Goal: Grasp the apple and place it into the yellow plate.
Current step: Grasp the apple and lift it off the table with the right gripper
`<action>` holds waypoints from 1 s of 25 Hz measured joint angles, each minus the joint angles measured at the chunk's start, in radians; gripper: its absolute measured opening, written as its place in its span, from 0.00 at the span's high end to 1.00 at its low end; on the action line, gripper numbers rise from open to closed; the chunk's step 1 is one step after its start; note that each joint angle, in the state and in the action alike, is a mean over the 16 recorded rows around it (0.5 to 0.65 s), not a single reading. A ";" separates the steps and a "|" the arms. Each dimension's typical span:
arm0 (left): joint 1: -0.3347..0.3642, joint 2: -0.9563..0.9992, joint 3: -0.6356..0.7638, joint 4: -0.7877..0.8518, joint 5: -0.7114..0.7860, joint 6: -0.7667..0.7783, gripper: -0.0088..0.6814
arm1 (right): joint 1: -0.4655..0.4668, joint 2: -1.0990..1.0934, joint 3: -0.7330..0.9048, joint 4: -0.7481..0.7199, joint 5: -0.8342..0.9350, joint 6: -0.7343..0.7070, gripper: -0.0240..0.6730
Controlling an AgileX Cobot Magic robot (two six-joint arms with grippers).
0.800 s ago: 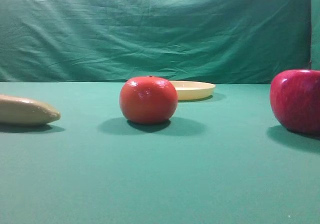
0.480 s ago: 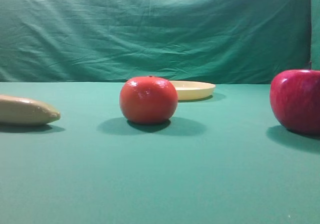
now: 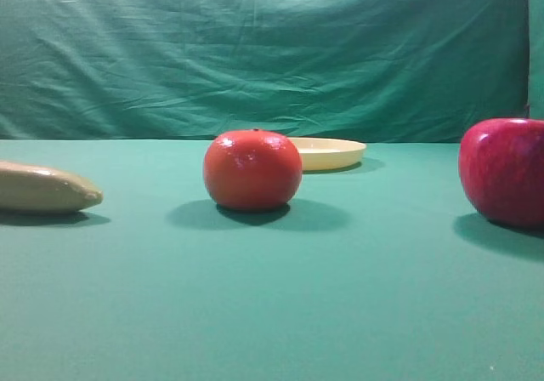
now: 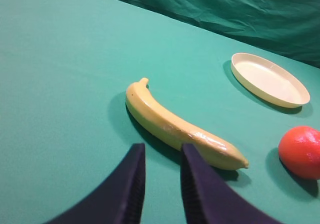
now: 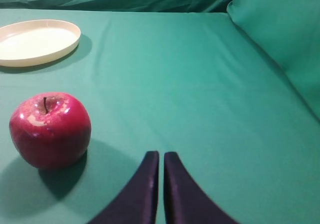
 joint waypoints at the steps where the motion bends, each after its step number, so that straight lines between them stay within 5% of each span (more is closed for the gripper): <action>1: 0.000 0.000 0.000 0.000 0.000 0.000 0.76 | 0.000 0.000 0.000 0.000 0.000 0.000 0.97; 11: 0.000 0.000 0.000 0.000 0.000 0.000 0.76 | 0.000 0.000 0.002 -0.020 -0.052 -0.045 0.97; 25: 0.000 0.000 0.000 0.000 0.000 0.000 0.76 | 0.000 0.003 -0.005 0.130 -0.271 -0.011 0.97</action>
